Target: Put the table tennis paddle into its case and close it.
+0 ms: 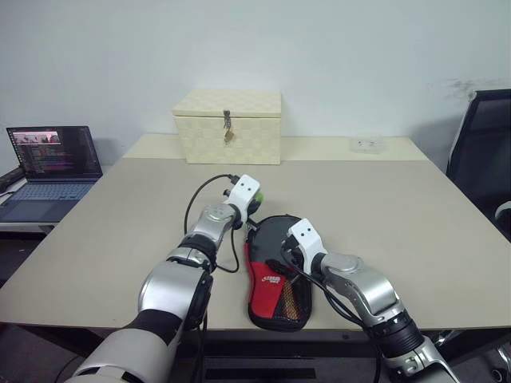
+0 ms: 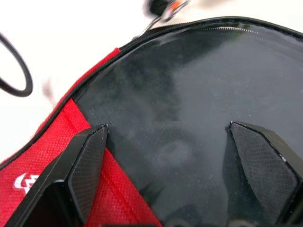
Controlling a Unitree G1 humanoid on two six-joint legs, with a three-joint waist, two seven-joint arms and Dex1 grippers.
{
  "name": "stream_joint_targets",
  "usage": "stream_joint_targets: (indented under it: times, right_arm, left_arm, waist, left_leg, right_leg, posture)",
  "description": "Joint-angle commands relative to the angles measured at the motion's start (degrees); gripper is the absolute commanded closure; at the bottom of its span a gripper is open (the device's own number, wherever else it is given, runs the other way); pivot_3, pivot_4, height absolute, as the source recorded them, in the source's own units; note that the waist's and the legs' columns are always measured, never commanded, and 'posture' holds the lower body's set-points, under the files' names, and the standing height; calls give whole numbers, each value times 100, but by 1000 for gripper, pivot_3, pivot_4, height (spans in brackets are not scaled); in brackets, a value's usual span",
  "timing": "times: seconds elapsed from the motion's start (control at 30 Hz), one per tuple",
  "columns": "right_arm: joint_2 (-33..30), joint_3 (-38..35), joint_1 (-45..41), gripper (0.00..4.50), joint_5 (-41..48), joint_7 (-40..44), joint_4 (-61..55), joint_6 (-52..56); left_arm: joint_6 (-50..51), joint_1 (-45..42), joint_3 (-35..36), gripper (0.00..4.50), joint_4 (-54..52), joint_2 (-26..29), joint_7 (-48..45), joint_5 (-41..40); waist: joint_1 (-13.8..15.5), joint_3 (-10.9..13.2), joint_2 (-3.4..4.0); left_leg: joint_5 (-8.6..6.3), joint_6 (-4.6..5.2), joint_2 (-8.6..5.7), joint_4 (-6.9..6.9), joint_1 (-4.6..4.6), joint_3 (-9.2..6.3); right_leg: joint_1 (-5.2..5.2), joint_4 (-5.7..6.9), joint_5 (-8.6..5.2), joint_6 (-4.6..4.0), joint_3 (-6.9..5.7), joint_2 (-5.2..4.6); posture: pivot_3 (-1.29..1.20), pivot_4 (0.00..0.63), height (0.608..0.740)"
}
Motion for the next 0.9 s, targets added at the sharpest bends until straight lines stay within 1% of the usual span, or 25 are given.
stream_joint_targets:
  times: [0.03, 0.23, 0.33, 0.43, 0.57, 0.73, 0.9]
  right_arm:
    - [-179, 229, 427, 0, -136, 40, 301, 472]
    - [-345, 364, 719, 0, -163, 62, 62, 588]
    - [-455, 471, 961, 0, -167, 85, -113, 632]
    - [-470, 515, 1063, 0, -167, 62, -234, 668]
    - [-475, 543, 1118, 0, -170, 43, -322, 701]
    - [-490, 579, 1204, 0, -190, 22, -415, 719]
    - [-473, 608, 1295, 0, -217, 13, -526, 767]
  left_arm:
    - [-253, -379, -31, 4456, -117, -76, 206, 157]
    - [-434, -543, -223, 4456, -75, -263, 372, 509]
    - [-600, -650, -432, 4456, -55, -430, 548, 790]
    - [-643, -727, -465, 4456, -36, -503, 733, 900]
    - [-615, -775, -560, 4456, -10, -502, 1093, 1117]
    - [-489, -800, -637, 4456, 18, -455, 1544, 1330]
    - [-422, -826, -752, 4456, 43, -508, 1779, 1528]
  waist:
    - [-6, -3, 1]
    - [13, -7, -4]
    - [20, -9, -5]
    - [18, -10, -5]
    - [15, -10, -6]
    - [15, -10, -6]
    - [13, -10, -6]
  left_leg:
    - [0, 0, 0, -1, 1, 1]
    - [0, 0, -6, 0, 2, -2]
    - [0, 0, -16, 0, 2, -5]
    - [0, 0, -36, 0, 6, -10]
    - [0, 0, -45, -1, 17, -13]
    - [-2, 1, -48, -21, 80, -16]
    - [-2, 1, -50, -32, 83, -15]
  right_leg:
    - [0, 0, 0, 0, 1, 0]
    - [5, -2, 0, 4, -1, -4]
    - [8, -3, -5, 13, -2, -14]
    - [17, -3, -12, 26, -2, -29]
    - [32, -6, -12, 33, -2, -38]
    - [103, -40, -15, 40, -6, -43]
    - [111, -61, -13, 46, -5, -46]
  posture:
    - [0, 150, 740]
    - [0, 150, 740]
    - [0, 150, 740]
    - [0, 150, 740]
    - [0, 150, 740]
    - [0, 150, 740]
    - [0, 150, 740]
